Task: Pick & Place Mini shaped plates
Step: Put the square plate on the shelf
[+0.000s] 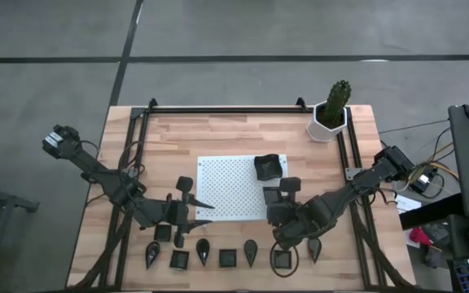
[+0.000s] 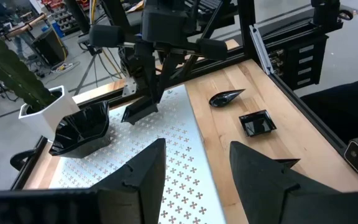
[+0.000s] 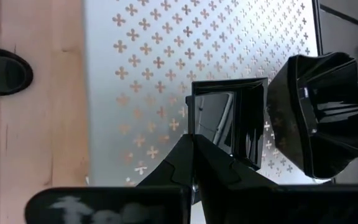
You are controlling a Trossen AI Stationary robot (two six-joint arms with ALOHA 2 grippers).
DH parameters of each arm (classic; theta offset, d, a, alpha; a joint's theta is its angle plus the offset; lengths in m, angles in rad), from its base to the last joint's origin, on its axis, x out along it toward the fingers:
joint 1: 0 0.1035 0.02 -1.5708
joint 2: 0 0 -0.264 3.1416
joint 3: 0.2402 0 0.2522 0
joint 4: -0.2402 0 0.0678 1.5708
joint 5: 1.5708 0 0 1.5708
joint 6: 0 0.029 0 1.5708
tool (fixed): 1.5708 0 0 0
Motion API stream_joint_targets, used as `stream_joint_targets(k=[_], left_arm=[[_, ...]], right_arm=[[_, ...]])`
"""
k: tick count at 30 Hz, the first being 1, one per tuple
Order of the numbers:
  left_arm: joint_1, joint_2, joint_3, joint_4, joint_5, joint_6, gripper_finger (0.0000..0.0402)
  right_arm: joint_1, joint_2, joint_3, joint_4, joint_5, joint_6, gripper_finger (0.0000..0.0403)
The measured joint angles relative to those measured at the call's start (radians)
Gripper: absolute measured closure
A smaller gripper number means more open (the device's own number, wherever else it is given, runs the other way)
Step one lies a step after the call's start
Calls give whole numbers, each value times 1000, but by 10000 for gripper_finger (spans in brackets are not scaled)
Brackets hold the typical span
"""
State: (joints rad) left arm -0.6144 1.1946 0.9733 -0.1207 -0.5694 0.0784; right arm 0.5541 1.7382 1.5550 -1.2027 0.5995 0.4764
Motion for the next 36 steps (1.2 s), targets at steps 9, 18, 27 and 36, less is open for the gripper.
stream_joint_targets(k=[9, 18, 27, 36], left_arm=[[0, 0, 0, 0, 0, 0, 225], [0, 0, 0, 1, 0, 0, 225], [0, 0, 0, 2, 0, -2, 225], [0, 0, 0, 3, 0, -3, 225]], right_arm=[[-3, 0, -5, 12, -1, 2, 394], [-3, 0, -7, 13, -9, -2, 394], [-6, 0, -22, 15, -9, 20, 387], [-6, 0, -22, 40, -5, 21, 345]])
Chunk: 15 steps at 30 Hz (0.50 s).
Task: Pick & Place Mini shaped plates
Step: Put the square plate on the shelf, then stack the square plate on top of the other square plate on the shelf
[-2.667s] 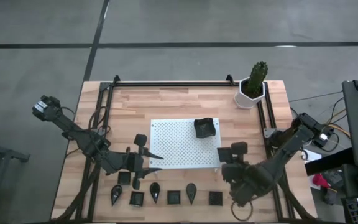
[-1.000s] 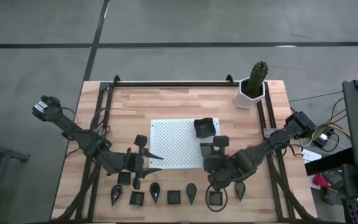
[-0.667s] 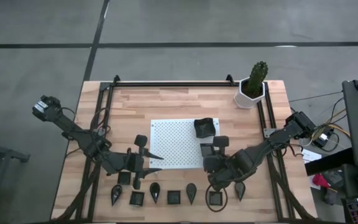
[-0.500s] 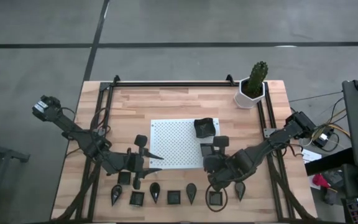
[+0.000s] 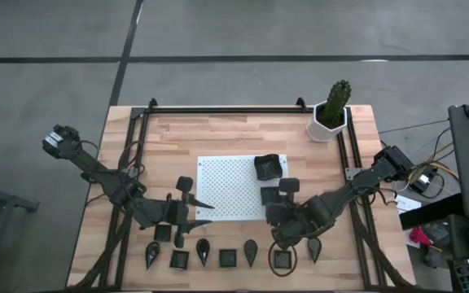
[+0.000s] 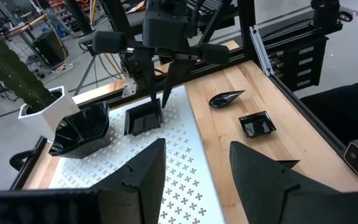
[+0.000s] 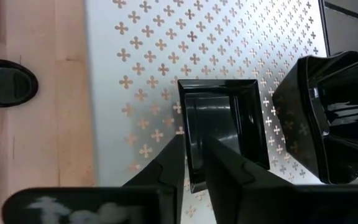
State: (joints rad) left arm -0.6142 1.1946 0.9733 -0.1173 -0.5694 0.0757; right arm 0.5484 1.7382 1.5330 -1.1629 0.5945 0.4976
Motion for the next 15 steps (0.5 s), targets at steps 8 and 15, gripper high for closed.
stream_joint_targets(k=[8, 15], left_arm=[[0, 0, 0, 0, 0, -1, 225], [0, 0, 0, 4, 0, -9, 225]], right_arm=[[6, -3, 25, -1, 0, -3, 329], [30, -8, 51, -5, -51, -1, 333]])
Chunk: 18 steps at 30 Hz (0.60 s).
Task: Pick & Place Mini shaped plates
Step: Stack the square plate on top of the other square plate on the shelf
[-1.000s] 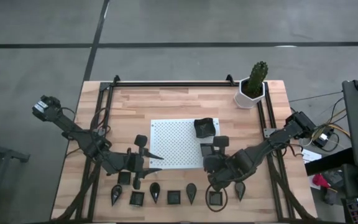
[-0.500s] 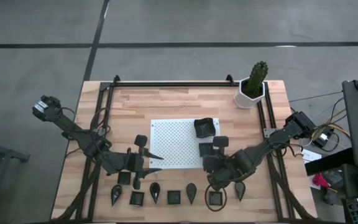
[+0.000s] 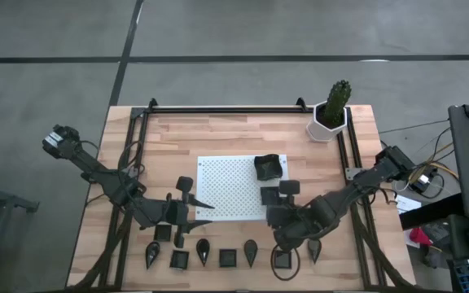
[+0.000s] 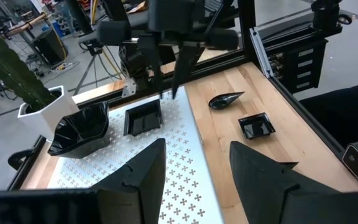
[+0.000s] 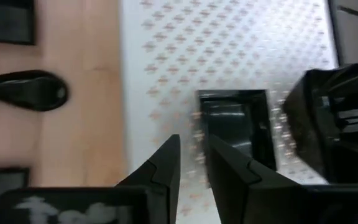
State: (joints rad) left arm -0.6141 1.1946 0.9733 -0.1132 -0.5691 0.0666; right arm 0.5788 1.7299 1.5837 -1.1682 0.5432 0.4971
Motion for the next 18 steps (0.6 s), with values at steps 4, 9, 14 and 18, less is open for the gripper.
stream_joint_targets(k=[4, 9, 14, 18], left_arm=[[0, 0, 0, 0, 0, 0, 225], [0, 0, -5, 17, 0, 0, 225], [0, 0, -13, 34, 1, 0, 225], [0, 0, -13, 53, 1, 11, 225]], right_arm=[[28, -3, 0, 0, -45, 16, 340], [75, -1, 0, 0, -81, 25, 347], [122, 0, 0, 41, -110, 67, 351], [150, 0, -5, 104, -110, 91, 349]])
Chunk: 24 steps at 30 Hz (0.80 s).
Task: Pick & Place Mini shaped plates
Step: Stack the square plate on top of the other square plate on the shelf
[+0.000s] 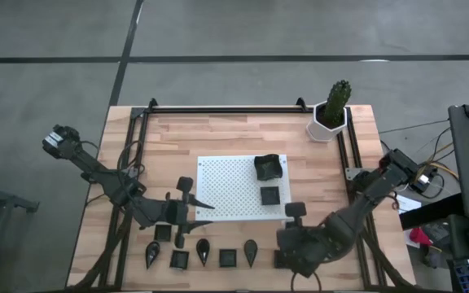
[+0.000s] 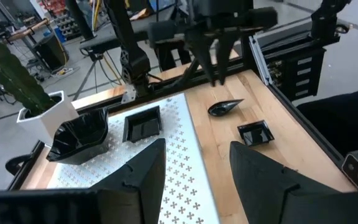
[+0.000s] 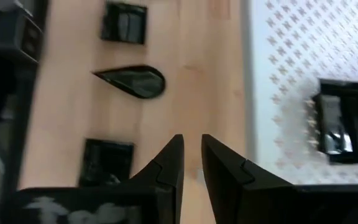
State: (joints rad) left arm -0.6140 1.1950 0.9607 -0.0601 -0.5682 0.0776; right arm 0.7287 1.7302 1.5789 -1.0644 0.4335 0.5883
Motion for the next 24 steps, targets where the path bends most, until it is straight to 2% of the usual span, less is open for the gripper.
stream_joint_targets(k=[13, 24], left_arm=[[0, 0, 0, 40, 0, 1, 225], [0, 0, -5, 49, 0, -5, 225]], right_arm=[[60, 1, -56, 181, 3, 72, 351], [110, 10, -144, 268, 3, 211, 351]])
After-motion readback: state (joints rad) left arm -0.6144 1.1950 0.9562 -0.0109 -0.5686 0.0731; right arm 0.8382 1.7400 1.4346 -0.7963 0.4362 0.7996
